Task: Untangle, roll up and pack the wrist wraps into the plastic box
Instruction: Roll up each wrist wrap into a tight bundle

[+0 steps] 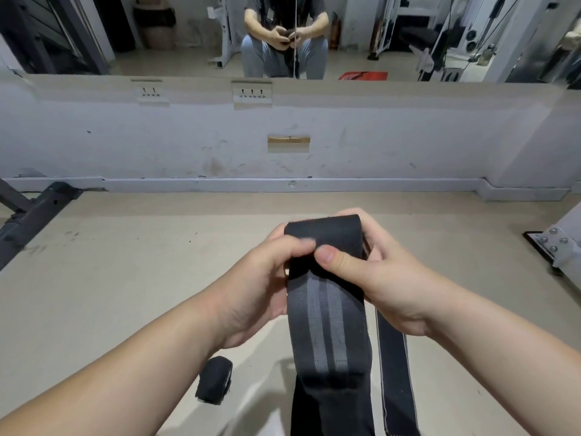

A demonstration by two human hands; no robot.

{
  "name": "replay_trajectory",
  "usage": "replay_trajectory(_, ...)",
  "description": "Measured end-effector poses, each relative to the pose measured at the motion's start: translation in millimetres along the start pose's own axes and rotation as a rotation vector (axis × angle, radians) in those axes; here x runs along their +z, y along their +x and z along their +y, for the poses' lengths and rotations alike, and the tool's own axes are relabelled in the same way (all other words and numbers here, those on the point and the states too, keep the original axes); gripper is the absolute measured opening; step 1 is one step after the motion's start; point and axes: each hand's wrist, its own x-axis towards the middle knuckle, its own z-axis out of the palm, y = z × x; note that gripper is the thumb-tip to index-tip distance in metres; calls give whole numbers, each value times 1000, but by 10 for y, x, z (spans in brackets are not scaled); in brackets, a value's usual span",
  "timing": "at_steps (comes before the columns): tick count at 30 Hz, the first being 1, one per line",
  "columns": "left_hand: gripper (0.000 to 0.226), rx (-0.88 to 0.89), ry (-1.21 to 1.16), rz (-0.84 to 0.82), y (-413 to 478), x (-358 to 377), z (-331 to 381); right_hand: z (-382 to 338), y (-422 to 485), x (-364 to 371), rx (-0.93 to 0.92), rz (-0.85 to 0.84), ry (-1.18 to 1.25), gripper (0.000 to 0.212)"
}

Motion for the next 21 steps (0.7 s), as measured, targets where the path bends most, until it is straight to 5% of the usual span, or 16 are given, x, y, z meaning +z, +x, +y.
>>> replay_trajectory(4, 61, -61, 161, 68, 34, 66, 2, 43, -20, 9, 4, 16, -105, 37)
replay_trajectory(13, 36, 140, 136, 256, 14, 156, -2, -41, -2, 78, 260, 46, 87, 69)
replay_trajectory(17, 61, 235, 119, 204, -10, 109, -4, -110, 11, 78, 342, -20, 161, 53)
replay_trajectory(21, 77, 252, 117, 107, -19, 51, -8, -66, -4, 28, 315, -35, -49, 56)
